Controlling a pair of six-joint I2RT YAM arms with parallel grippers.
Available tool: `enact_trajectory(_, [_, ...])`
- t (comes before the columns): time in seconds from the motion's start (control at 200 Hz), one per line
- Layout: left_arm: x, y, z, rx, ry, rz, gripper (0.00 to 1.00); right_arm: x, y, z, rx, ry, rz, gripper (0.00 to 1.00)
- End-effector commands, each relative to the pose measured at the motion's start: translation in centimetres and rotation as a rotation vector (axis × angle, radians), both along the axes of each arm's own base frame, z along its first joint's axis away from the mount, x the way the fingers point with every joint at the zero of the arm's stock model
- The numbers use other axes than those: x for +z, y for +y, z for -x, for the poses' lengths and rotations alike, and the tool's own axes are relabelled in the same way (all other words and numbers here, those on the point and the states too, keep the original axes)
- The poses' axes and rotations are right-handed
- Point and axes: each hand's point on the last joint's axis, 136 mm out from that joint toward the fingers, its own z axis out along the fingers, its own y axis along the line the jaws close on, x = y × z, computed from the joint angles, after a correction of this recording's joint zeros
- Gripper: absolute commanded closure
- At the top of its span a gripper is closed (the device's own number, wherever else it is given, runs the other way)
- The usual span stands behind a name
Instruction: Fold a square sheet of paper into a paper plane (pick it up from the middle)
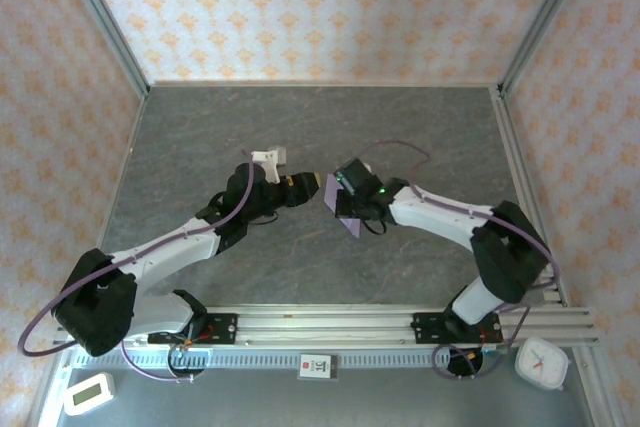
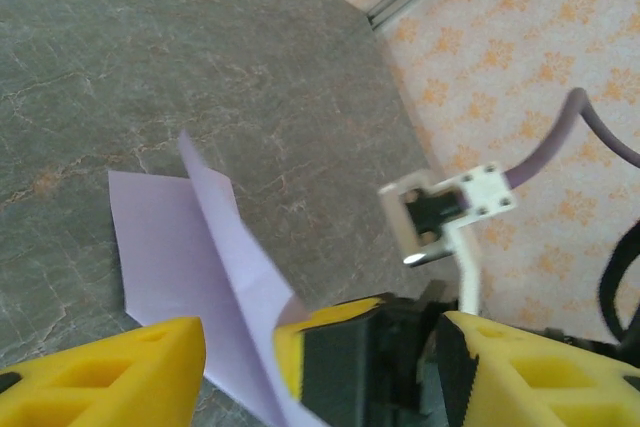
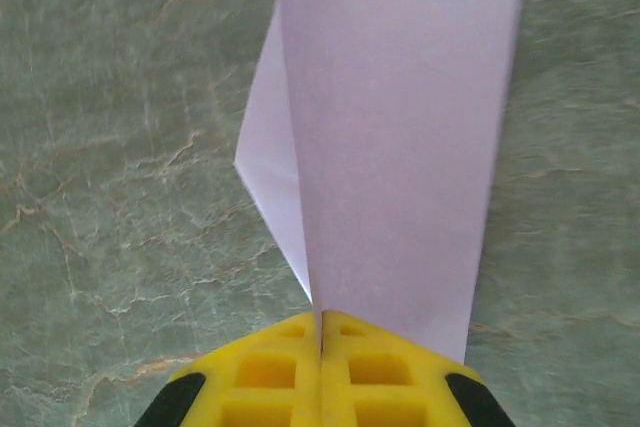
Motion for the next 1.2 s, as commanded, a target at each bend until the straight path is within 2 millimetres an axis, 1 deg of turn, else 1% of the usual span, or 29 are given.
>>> enact_trajectory(0.0, [0.7, 0.6, 0.1, 0.016, -0.009, 0.030, 0.36, -0.5, 1.5, 0.6, 0.078, 0.022, 0.050, 1.00])
enact_trajectory(0.055, [0.8, 0.6, 0.2, 0.014, -0.009, 0.033, 0.36, -1.4, 2.1, 1.0, 0.098, 0.040, 0.072, 1.00])
enact_trajectory(0.085, [0.9, 0.6, 0.2, 0.017, -0.010, 0.037, 0.36, -1.8, 2.4, 1.2, 0.108, 0.049, 0.080, 0.95])
enact_trajectory(0.105, [1.0, 0.6, 0.2, 0.016, -0.011, 0.038, 0.36, -2.0, 2.7, 1.3, 0.112, 0.054, 0.080, 0.90])
enact_trajectory(0.13, [1.0, 0.6, 0.2, 0.015, -0.011, 0.040, 0.36, -2.3, 2.9, 1.4, 0.117, 0.061, 0.079, 0.82])
enact_trajectory(0.18, [1.4, 0.6, 0.3, 0.015, -0.015, 0.048, 0.36, -2.5, 3.4, 1.7, 0.128, 0.071, 0.060, 0.63])
enact_trajectory(0.185, [1.4, 0.6, 0.3, 0.016, -0.015, 0.049, 0.36, -2.5, 3.4, 1.7, 0.127, 0.071, 0.060, 0.60])
enact_trajectory(0.2, [1.4, 0.6, 0.3, 0.014, -0.014, 0.049, 0.36, -2.4, 3.7, 1.8, 0.131, 0.072, 0.047, 0.58])
enact_trajectory(0.225, [1.5, 0.6, 0.3, 0.014, -0.016, 0.053, 0.36, -2.3, 3.9, 1.9, 0.134, 0.072, 0.032, 0.50])
enact_trajectory(0.28, [1.8, 0.6, 0.4, 0.016, -0.019, 0.060, 0.36, -1.6, 4.1, 1.7, 0.127, 0.059, 0.006, 0.40])
enact_trajectory(0.345, [2.0, 0.7, 0.3, 0.021, -0.019, 0.064, 0.35, -0.1, 4.2, 1.2, 0.111, 0.027, -0.023, 0.34])
enact_trajectory(0.425, [2.1, 0.5, 0.2, 0.015, -0.017, 0.064, 0.35, 1.7, 4.0, 0.5, 0.084, -0.005, -0.083, 0.34])
enact_trajectory(0.495, [1.9, 0.3, 0.1, 0.010, -0.009, 0.061, 0.35, 3.3, 3.7, 0.0, 0.055, -0.032, -0.149, 0.34])
enact_trajectory(0.556, [1.7, 0.2, -0.1, 0.007, -0.004, 0.059, 0.34, 4.0, 3.1, -0.6, 0.025, -0.055, -0.193, 0.34])
enact_trajectory(0.606, [1.6, 0.1, -0.2, 0.007, -0.001, 0.061, 0.34, 4.2, 2.3, -1.0, -0.017, -0.069, -0.226, 0.36])
enact_trajectory(0.661, [1.5, 0.0, -0.3, 0.007, 0.001, 0.061, 0.34, 4.3, 1.7, -1.6, -0.059, -0.086, -0.290, 0.43])
enact_trajectory(0.711, [1.3, -0.1, -0.4, 0.007, 0.004, 0.058, 0.34, 4.1, 1.3, -2.0, -0.099, -0.101, -0.364, 0.52])
enact_trajectory(0.806, [0.9, -0.3, -0.7, 0.006, 0.013, 0.047, 0.34, 3.3, 1.1, -2.3, -0.142, -0.120, -0.484, 0.76])
enact_trajectory(0.866, [0.6, -0.3, -0.8, 0.004, 0.020, 0.039, 0.34, 2.9, 1.2, -2.5, -0.152, -0.131, -0.545, 0.86])
enact_trajectory(1.006, [0.2, -0.5, -0.9, -0.002, 0.026, 0.029, 0.34, 1.0, 1.9, -2.6, -0.148, -0.112, -0.608, 0.94])
enact_trajectory(1.051, [-0.1, -0.5, -1.0, -0.003, 0.033, 0.020, 0.34, 0.4, 2.1, -2.6, -0.144, -0.104, -0.615, 0.95])
enact_trajectory(1.136, [-0.4, -0.6, -1.0, -0.005, 0.038, 0.010, 0.34, -1.5, 2.1, -2.5, -0.154, -0.074, -0.602, 0.96])
enact_trajectory(1.196, [-0.5, -0.5, -0.9, -0.002, 0.039, 0.003, 0.34, -3.0, 2.1, -2.0, -0.147, -0.037, -0.581, 0.96])
